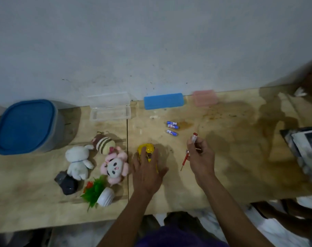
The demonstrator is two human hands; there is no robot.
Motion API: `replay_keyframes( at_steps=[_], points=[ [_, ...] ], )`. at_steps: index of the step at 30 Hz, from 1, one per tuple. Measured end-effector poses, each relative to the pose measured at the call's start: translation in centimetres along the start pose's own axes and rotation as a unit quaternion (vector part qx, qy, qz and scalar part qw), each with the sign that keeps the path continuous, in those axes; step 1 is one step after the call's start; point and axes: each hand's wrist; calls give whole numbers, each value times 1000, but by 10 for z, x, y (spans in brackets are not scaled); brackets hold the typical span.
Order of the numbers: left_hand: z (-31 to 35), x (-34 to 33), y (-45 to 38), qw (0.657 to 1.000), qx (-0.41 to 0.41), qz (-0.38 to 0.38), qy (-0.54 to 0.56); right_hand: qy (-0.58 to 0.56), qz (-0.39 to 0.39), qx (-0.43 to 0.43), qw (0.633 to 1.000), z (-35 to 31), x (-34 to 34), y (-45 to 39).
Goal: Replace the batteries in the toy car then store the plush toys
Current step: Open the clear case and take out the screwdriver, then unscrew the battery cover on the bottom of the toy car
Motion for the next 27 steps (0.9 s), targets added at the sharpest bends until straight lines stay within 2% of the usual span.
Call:
replay_keyframes(
  at_steps=[3,12,14,18,20,23,27],
  points=[
    [10,-17,1,997,51,-56,-15,13,-9,-1,1000,9,24,0],
    [28,-11,-8,989,123,-79,23,23,-9,-4,1000,21,61,-5],
    [24,-6,-6,988,124,-67,59,17,-13,-2,1000,18,62,-4],
    [15,11,4,980,77,9,184,5,-34,12,999,2,58,3],
    [14,28,14,953,97,7,286,-2,-49,26,998,-11,53,8],
    [17,58,37,893,126,-39,430,-17,-71,67,995,-37,43,20],
    [9,88,66,804,95,-87,581,-18,-104,136,985,-76,24,45]
  ],
)
Point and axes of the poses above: each hand's wrist, its own y-axis away from the middle knuckle, its own x-axis out of the back of the hand, z = x × y, and after that the axes turned 8 degrees about x, right-handed
